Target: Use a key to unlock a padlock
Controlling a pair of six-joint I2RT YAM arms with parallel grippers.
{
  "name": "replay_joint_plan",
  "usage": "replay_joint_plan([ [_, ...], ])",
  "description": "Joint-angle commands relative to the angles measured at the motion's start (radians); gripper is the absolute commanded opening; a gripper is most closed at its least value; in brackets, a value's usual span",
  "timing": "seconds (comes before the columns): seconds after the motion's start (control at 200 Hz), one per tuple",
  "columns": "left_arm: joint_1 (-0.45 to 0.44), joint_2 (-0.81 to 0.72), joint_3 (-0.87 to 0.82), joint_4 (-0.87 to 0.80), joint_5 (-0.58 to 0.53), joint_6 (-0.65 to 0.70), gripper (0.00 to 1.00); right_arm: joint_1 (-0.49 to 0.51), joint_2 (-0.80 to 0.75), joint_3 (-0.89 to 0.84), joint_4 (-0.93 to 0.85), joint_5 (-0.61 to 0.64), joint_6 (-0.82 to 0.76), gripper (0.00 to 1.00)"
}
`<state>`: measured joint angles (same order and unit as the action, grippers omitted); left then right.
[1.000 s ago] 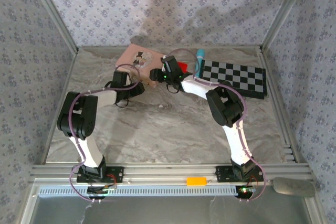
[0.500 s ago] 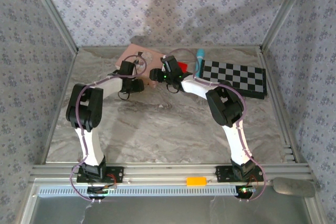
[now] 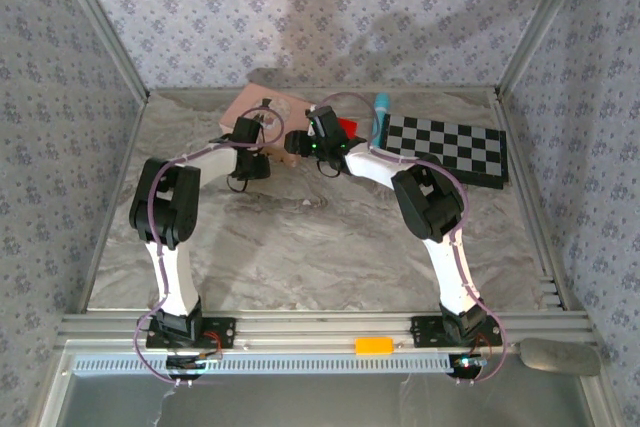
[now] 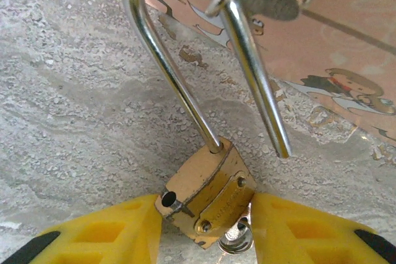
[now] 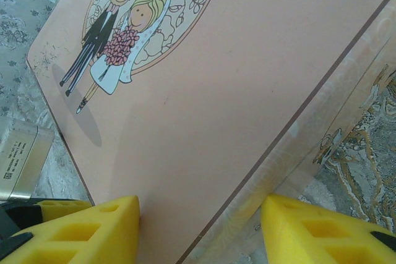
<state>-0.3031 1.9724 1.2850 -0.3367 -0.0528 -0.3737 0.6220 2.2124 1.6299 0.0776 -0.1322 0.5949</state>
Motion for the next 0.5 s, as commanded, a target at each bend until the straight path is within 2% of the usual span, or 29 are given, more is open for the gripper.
replay_joint_plan([
  [0.0, 0.018, 0.01, 0.001, 0.008, -0.013, 0.022, 0.47, -0.001, 0.036, 0.016, -0.058, -0.017, -0.012, 0.54],
  [0.115, 0.024, 0.014, 0.009, 0.023, -0.012, 0.043, 0.56, -0.003, 0.036, 0.015, -0.058, -0.018, -0.012, 0.54],
  [0.235, 0.04, 0.03, 0.028, 0.037, 0.008, 0.042, 0.57, -0.001, 0.034, 0.013, -0.057, -0.018, -0.013, 0.54],
  [0.435, 0.064, 0.052, 0.05, 0.05, 0.05, 0.038, 0.46, -0.001, 0.036, 0.01, -0.056, -0.02, -0.011, 0.54],
  [0.495, 0.064, 0.05, 0.046, 0.056, 0.068, 0.032, 0.36, -0.003, 0.037, 0.01, -0.056, -0.02, -0.01, 0.53],
])
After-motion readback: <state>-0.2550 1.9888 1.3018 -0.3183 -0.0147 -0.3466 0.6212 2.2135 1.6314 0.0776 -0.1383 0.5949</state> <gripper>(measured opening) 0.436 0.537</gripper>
